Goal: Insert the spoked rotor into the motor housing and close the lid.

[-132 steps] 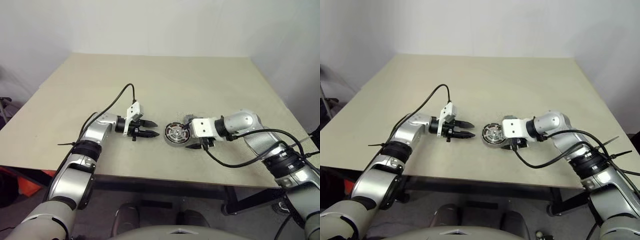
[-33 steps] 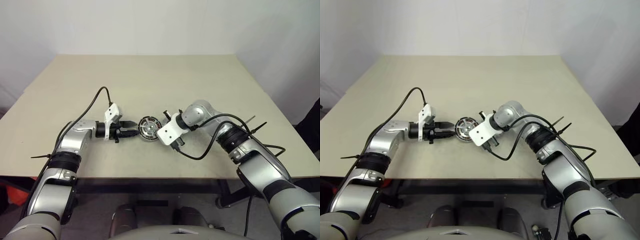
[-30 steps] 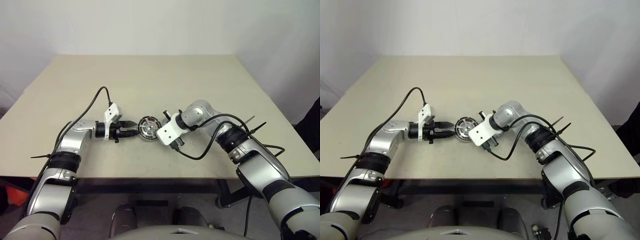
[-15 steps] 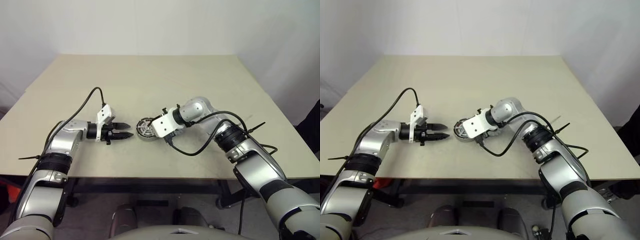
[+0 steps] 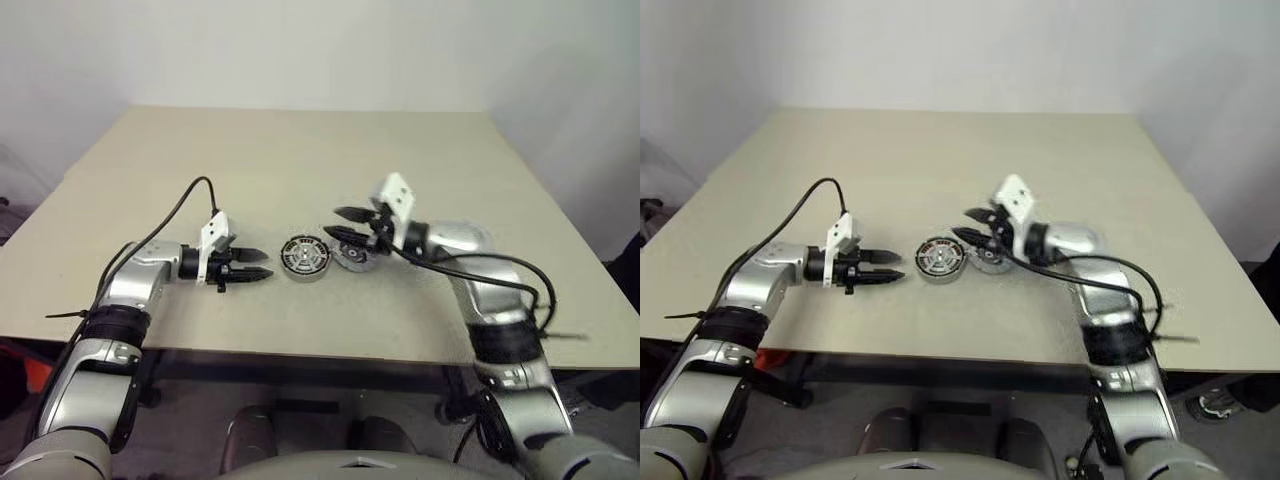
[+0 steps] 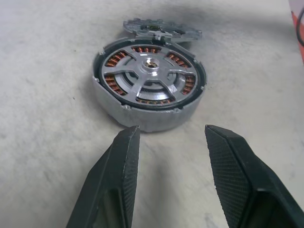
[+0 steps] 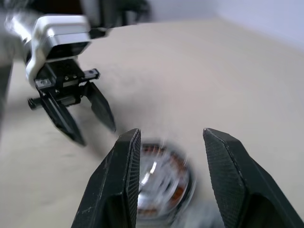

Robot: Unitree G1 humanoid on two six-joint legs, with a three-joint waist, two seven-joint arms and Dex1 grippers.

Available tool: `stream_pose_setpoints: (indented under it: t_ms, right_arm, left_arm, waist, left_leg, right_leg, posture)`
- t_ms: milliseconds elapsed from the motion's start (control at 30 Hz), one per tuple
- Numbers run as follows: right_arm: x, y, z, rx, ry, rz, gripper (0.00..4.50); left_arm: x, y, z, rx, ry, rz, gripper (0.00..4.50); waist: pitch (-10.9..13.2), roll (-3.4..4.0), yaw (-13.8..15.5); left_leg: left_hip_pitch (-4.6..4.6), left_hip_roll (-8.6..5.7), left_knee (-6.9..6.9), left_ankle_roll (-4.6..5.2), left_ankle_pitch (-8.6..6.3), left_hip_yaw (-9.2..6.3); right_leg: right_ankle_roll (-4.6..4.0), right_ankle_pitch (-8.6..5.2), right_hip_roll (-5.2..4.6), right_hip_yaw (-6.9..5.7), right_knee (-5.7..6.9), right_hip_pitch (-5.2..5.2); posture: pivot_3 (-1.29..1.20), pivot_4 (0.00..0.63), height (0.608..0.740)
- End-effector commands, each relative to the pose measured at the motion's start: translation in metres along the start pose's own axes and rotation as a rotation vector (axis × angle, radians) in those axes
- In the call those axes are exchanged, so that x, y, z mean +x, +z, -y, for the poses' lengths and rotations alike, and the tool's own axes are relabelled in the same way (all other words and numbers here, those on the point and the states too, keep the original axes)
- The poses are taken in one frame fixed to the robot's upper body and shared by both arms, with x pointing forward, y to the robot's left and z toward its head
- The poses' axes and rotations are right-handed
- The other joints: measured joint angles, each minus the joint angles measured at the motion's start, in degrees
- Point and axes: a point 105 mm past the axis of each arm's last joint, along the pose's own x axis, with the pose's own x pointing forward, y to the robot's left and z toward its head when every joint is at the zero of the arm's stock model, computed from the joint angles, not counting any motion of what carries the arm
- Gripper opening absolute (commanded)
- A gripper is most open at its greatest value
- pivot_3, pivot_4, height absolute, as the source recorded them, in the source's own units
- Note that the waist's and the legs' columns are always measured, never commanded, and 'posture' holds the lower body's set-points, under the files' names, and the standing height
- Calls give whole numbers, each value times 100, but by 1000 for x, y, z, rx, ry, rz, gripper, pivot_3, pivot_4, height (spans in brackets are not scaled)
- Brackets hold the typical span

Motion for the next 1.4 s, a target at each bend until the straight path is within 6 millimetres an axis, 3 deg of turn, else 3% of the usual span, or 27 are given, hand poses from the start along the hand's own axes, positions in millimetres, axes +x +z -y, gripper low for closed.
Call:
stream_pose_setpoints:
  t_ms: [33, 133, 267, 467, 767, 1033, 1400]
  right_arm:
    - [-29, -3, -14, 205, -2, 10, 2277]
    - [-40, -9, -23, 327, -10, 5, 2996]
    - [-39, -27, -18, 596, -102, -1, 4445]
    - [-31, -55, -7, 972, -187, 4, 4480]
    - [-26, -75, 5, 1110, -270, -23, 4480]
    - [-8, -72, 26, 1153, -306, 62, 4480]
    - [9, -52, 40, 1098, -269, 156, 4480]
  left_arm:
    - [1, 11, -4, 46, -17, 9, 2302]
    - [4, 12, -6, 51, -26, 5, 2302]
    - [9, 17, -8, 66, -45, 5, 2302]
    - [10, 21, -10, 78, -52, 0, 2302]
    - [3, 17, -9, 79, -32, -10, 2302]
    - [1, 16, -11, 79, -16, -17, 2302]
    - [2, 16, -12, 83, -8, -20, 2302]
  waist:
    - [0, 1, 59]
    - [0, 2, 66]
    - [-1, 0, 77]
    - [-2, 2, 76]
    - [-2, 3, 78]
    - [-2, 3, 61]
    - [-2, 3, 61]
  left_leg:
    - [6, -1, -12, -6, 3, 1]
    - [36, -4, -54, -45, 27, 11]
    - [89, -4, -118, -90, 54, 12]
    - [88, -12, -145, -138, 82, 11]
    - [87, -10, -157, -133, 80, 11]
    - [108, -7, -158, -173, 103, 11]
    - [102, -7, -159, -201, 120, 10]
  right_leg:
    - [1, 0, 0, 2, -4, 0]
    - [4, -2, 1, 13, -5, -1]
    - [41, -28, 3, 13, -4, 16]
    - [41, -29, 1, 16, -7, 5]
    - [-2, -19, 2, 12, -7, 2]
    - [38, -42, 1, 13, -1, 13]
    - [38, -41, 0, 14, 1, 12]
  posture:
    - [0, 0, 740]
    - [0, 0, 740]
    - [0, 0, 740]
    - [0, 0, 740]
    - [0, 0, 740]
    - [0, 0, 740]
    - [0, 0, 740]
